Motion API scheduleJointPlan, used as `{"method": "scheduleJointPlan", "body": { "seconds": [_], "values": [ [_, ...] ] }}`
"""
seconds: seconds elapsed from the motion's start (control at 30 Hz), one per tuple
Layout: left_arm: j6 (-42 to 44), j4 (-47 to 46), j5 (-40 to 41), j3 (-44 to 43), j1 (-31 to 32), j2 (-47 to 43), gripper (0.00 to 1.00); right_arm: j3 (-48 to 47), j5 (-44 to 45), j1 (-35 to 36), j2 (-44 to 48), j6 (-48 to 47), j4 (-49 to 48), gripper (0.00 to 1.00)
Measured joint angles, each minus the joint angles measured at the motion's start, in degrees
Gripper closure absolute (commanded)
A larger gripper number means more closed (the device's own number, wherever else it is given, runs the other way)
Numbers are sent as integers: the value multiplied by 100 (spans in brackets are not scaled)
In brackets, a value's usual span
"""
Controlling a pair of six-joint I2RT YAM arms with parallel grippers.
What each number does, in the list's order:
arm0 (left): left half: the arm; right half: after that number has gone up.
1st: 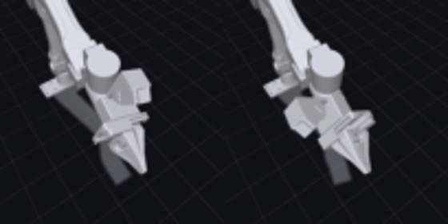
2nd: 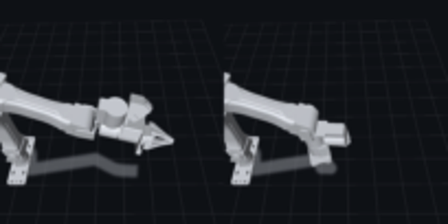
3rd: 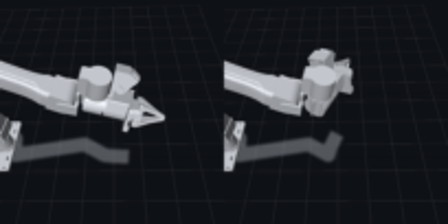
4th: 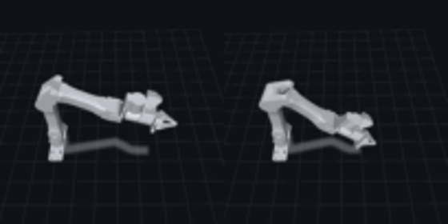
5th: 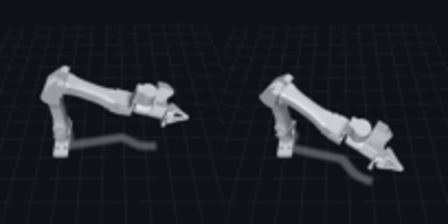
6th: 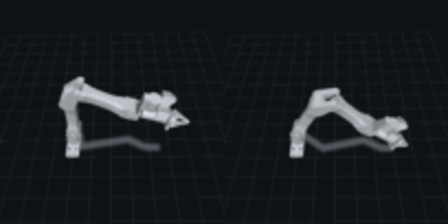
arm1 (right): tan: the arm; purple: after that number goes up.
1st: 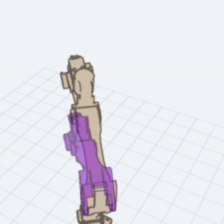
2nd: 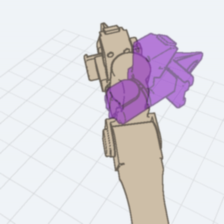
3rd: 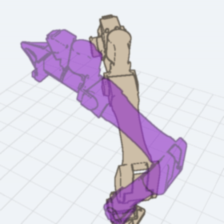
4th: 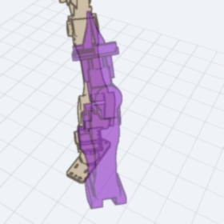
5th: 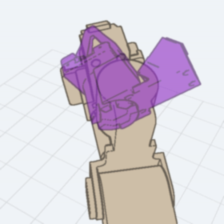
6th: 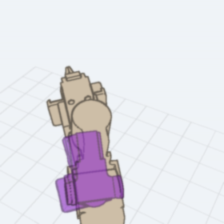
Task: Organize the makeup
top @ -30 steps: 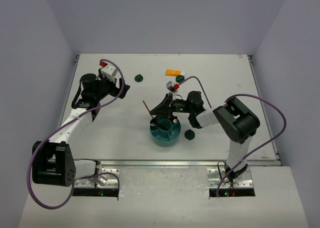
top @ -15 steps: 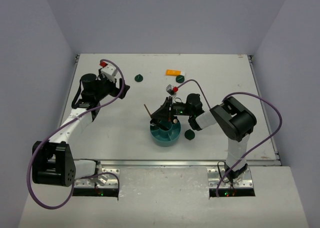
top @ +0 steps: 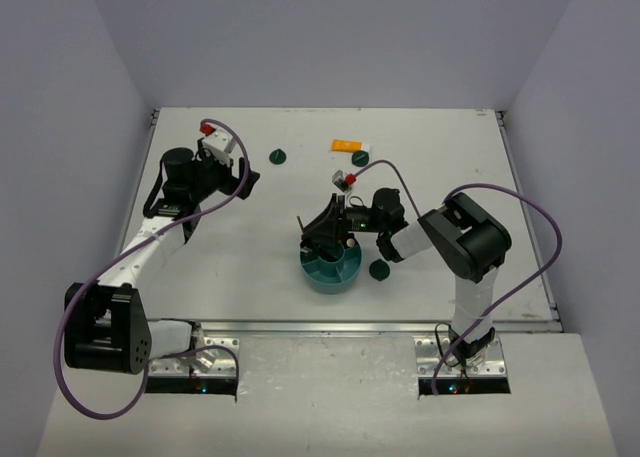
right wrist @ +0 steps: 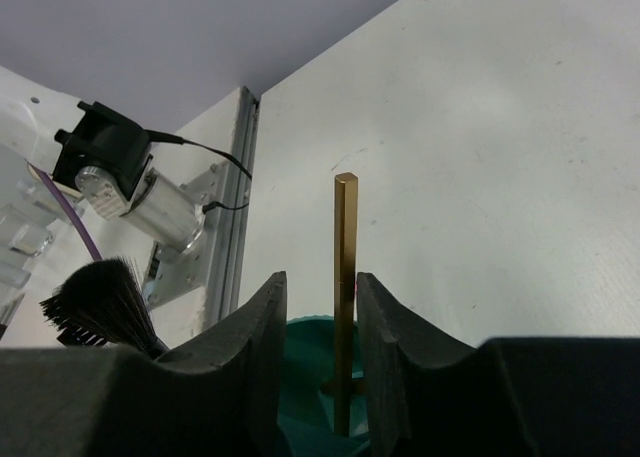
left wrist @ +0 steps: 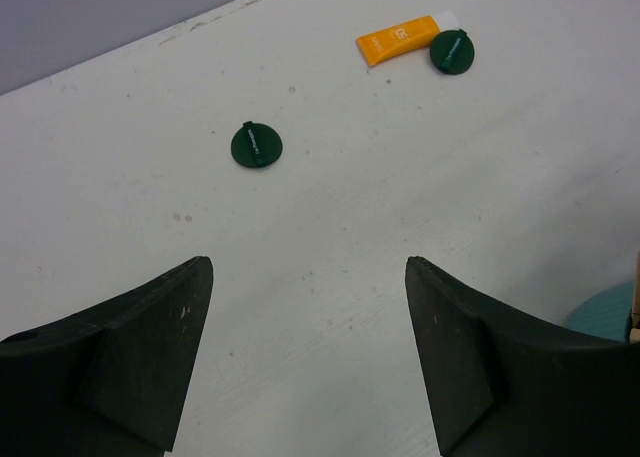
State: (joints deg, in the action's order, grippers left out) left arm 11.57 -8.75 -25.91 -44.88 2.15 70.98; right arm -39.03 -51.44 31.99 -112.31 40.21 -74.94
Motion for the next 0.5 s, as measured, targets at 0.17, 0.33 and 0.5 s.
{"method": "scheduleJointPlan", "body": {
  "seconds": [0.17,0.33,0.5],
  "values": [
    [6,0,0,2,0,0,24,0,-6,-53,3,68,2,56],
    [20,0,0,2,0,0,24,-89,-12,-176,160,253,60,45],
    [22,0,0,2,0,0,24,-599,43,-443,717,389,170,38]
  ]
}}
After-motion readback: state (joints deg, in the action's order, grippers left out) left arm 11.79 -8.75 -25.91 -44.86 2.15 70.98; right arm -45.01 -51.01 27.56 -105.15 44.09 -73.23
